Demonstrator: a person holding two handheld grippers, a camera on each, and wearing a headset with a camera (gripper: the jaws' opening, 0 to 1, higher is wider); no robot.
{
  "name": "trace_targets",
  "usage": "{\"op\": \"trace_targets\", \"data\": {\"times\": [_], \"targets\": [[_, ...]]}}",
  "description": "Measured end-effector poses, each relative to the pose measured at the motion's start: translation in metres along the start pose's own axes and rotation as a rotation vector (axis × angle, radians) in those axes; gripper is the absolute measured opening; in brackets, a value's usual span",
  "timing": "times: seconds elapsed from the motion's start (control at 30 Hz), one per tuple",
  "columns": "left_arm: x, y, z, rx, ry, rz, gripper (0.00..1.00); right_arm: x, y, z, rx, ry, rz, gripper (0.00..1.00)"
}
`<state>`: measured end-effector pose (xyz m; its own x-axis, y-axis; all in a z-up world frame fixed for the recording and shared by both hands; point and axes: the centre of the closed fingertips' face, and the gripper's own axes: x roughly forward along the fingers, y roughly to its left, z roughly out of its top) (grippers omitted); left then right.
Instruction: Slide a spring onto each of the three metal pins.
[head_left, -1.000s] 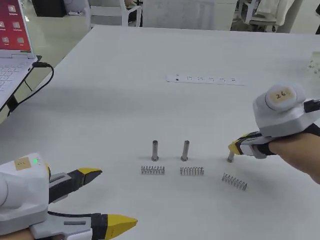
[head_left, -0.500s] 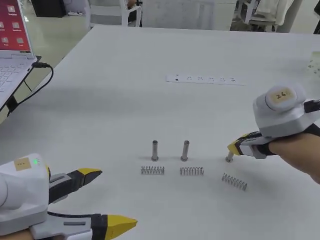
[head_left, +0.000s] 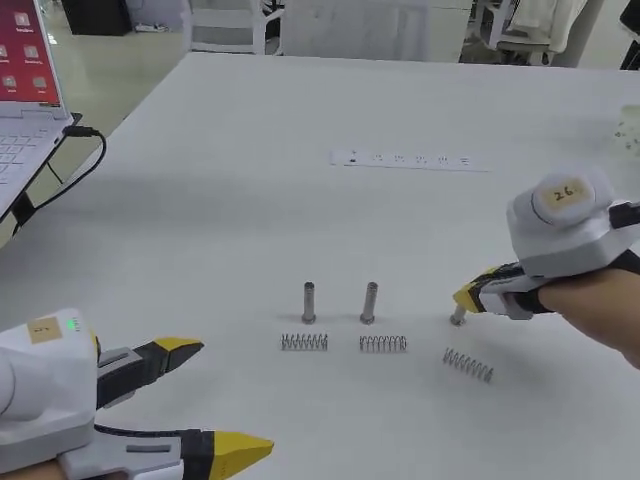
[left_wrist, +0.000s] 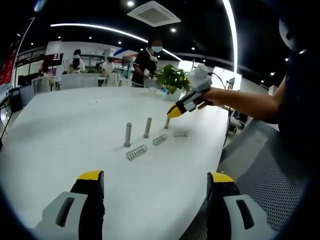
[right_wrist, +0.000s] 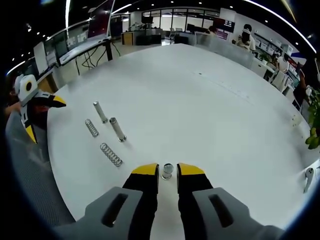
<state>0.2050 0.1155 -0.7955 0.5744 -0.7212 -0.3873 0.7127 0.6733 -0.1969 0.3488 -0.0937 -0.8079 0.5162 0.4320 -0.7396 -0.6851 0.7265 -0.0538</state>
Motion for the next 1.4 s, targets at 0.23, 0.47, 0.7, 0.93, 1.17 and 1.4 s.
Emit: {"op": "trace_targets", "data": {"times": [0.23, 0.47, 0.7, 0.93, 1.17, 1.4], "targets": [[0.0, 0.0, 0.0, 0.0, 0.001, 0.0, 0.81, -0.002, -0.001, -0.003, 0.002, 0.001, -0.004, 0.14], [0.0, 0.0, 0.0, 0.001, 0.001, -0.001, 0.81, -0.005, -0.001, -0.005, -0.002, 0.0, -0.005, 0.15], [-0.001, 0.0, 0.0, -0.001, -0.004, -0.001, 0.81, -0.009, 0.0, -0.009, -0.005, 0.005, -0.005, 0.16], [-0.001, 0.0, 0.0, -0.002, -0.004, -0.001, 0.81, -0.013, 0.0, -0.014, -0.008, 0.007, -0.001, 0.16], [0.0, 0.001, 0.0, -0.003, -0.005, -0.001, 0.81, -0.017, 0.006, -0.021, -0.001, 0.007, 0.027, 0.17], [0.0, 0.001, 0.0, -0.003, -0.005, 0.0, 0.81, -0.019, 0.012, -0.032, -0.021, 0.028, 0.056, 0.17]]}}
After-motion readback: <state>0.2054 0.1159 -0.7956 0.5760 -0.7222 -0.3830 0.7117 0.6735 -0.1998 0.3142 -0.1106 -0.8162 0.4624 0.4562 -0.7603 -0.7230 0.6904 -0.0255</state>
